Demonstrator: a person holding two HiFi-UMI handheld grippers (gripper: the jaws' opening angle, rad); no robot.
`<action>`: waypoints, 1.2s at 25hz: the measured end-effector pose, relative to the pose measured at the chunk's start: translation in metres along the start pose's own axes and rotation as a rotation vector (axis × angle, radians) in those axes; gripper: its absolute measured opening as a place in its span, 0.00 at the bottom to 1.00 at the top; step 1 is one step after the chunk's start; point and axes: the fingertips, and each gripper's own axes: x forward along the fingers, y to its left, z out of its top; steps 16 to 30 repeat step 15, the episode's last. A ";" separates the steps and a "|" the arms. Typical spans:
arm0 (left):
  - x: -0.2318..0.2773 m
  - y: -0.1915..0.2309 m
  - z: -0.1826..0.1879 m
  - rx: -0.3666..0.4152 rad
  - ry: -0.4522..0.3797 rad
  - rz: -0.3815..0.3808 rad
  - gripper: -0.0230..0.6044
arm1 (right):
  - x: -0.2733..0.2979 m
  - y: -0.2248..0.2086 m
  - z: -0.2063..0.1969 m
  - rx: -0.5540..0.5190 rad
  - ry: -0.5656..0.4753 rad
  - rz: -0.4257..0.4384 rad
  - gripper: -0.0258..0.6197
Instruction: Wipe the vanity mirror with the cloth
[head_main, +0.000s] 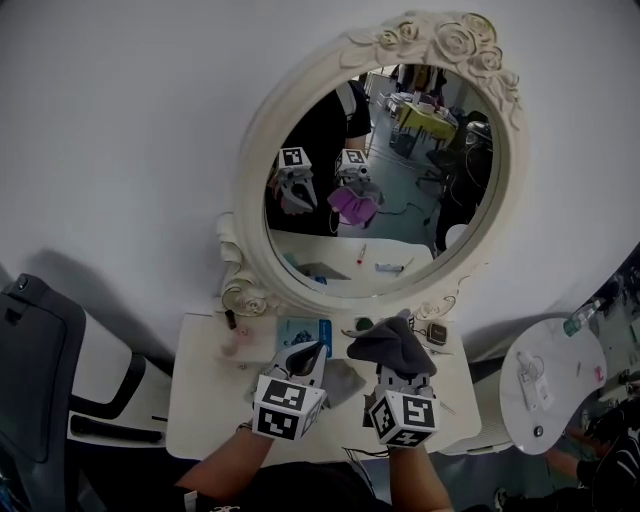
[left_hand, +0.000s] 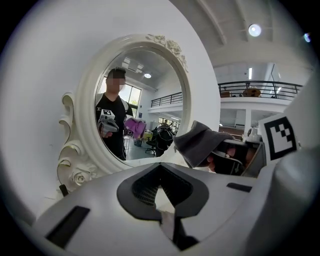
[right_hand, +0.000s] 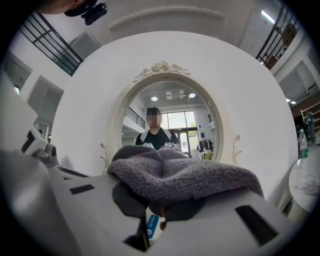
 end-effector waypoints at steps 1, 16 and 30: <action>0.000 0.000 0.000 -0.006 -0.001 0.002 0.04 | -0.002 0.002 0.001 -0.016 -0.004 0.004 0.09; -0.023 -0.040 0.005 -0.026 -0.014 0.081 0.04 | -0.028 0.003 0.014 -0.061 0.018 0.121 0.09; -0.023 -0.040 0.005 -0.026 -0.014 0.081 0.04 | -0.028 0.003 0.014 -0.061 0.018 0.121 0.09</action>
